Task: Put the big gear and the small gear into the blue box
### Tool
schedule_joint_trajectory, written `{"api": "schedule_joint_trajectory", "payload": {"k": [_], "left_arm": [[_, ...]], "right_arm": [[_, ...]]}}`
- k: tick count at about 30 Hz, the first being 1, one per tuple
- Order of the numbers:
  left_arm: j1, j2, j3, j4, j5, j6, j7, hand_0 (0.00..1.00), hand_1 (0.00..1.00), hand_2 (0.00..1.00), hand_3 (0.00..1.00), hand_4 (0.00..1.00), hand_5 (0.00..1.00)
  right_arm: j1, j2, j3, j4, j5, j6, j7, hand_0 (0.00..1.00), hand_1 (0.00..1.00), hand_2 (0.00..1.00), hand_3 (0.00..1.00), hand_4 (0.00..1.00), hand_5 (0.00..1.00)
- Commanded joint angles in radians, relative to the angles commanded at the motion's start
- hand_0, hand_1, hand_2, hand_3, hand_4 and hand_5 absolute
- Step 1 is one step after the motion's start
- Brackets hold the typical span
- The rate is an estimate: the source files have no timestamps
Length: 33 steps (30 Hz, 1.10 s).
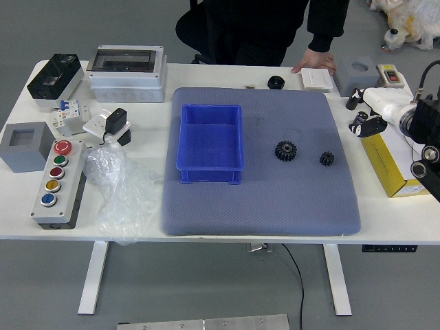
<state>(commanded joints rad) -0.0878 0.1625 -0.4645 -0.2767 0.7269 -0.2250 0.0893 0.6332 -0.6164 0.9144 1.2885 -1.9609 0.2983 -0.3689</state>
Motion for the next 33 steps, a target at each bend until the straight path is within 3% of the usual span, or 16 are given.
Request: {"api": "schedule_joint_trajectory", "payload": {"k": [33], "left_arm": [[-0.002,-0.001,0.001,0.000,0.002,0.000,0.000,0.860,0.830,0.826,0.776,0.599,0.373]], "right_arm": [[-0.010,0.076,-0.044,-0.059,0.015,0.004,0.004,0.562,0.568,0.816,0.855,0.711,0.203]]}}
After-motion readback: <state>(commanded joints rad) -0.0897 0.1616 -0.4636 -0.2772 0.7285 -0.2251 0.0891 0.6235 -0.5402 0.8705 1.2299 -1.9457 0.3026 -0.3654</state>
